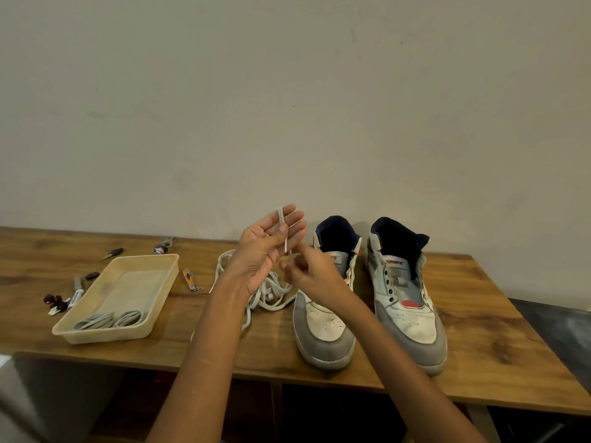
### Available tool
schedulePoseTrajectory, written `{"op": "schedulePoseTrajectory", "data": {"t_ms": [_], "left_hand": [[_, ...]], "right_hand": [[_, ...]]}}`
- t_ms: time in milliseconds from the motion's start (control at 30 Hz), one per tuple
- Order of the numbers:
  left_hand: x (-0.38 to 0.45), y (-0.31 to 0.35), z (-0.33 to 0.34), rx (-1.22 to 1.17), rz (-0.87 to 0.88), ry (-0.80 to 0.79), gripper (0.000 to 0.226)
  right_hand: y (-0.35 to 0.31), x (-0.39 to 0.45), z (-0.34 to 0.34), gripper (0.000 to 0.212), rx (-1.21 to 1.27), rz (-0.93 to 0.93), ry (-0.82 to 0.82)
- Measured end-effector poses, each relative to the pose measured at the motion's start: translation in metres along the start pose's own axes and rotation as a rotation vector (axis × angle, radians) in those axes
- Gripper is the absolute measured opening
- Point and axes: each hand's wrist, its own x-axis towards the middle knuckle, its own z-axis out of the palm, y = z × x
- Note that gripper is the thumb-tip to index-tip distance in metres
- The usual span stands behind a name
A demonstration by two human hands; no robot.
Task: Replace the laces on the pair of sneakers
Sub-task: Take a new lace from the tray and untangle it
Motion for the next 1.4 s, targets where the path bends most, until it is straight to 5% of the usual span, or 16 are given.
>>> {"op": "schedulePoseTrajectory", "data": {"t_ms": [300, 600, 800, 1167, 1400], "left_hand": [[0.010, -0.021, -0.015, 0.268, 0.208, 0.206, 0.022], [0.011, -0.026, -0.002, 0.748, 0.309, 0.017, 0.035], [0.011, -0.030, 0.010, 0.718, 0.283, -0.106, 0.045], [0.017, -0.048, 0.016, 0.610, 0.360, 0.124, 0.032], [0.012, -0.047, 0.021, 0.648, 0.311, -0.112, 0.043]], "right_hand": [[-0.009, 0.002, -0.022, 0.031, -0.104, -0.015, -0.132], [-0.015, 0.009, -0.048, 0.017, -0.202, -0.055, 0.048], [-0.015, 0.006, -0.065, 0.021, -0.223, -0.111, 0.246], [-0.017, 0.007, -0.074, 0.024, -0.292, -0.134, 0.056], [-0.012, 0.005, -0.082, 0.024, -0.315, -0.113, 0.320]]}}
